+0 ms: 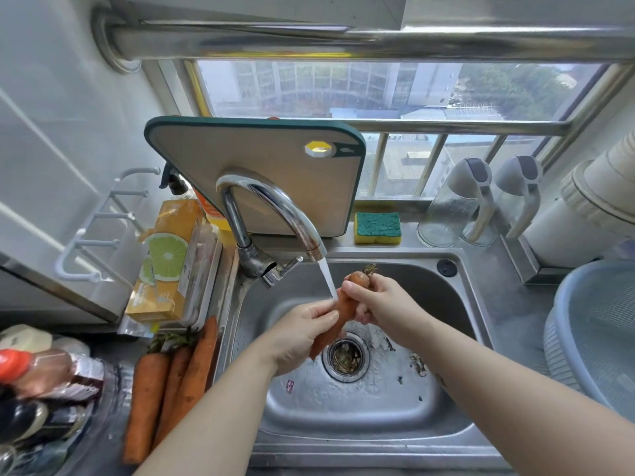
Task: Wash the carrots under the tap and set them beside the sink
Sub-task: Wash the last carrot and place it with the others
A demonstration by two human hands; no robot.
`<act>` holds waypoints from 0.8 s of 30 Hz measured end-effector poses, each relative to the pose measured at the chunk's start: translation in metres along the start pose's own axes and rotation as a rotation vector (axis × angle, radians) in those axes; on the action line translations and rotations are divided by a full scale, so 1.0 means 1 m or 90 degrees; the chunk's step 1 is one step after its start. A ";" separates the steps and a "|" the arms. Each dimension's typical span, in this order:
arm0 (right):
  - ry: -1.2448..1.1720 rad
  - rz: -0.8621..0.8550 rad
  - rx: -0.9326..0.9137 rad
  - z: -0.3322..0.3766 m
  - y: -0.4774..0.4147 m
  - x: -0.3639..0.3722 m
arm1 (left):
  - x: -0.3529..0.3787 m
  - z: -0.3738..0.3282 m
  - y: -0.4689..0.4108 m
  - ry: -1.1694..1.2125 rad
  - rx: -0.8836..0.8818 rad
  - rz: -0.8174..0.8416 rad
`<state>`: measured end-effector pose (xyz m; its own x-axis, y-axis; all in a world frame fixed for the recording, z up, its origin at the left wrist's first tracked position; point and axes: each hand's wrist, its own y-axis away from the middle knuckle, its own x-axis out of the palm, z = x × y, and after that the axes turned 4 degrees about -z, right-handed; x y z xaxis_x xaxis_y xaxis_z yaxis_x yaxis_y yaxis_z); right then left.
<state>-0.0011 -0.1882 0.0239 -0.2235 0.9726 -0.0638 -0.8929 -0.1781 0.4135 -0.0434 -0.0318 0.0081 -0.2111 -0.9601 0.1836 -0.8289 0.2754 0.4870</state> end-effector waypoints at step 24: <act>0.041 0.014 -0.023 -0.014 0.007 0.013 | 0.007 0.011 0.009 -0.280 0.095 -0.147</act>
<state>-0.0157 -0.1788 0.0128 -0.2668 0.9570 -0.1135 -0.9006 -0.2056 0.3830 -0.0585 -0.0369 0.0043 -0.1846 -0.9341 -0.3057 -0.9378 0.0744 0.3390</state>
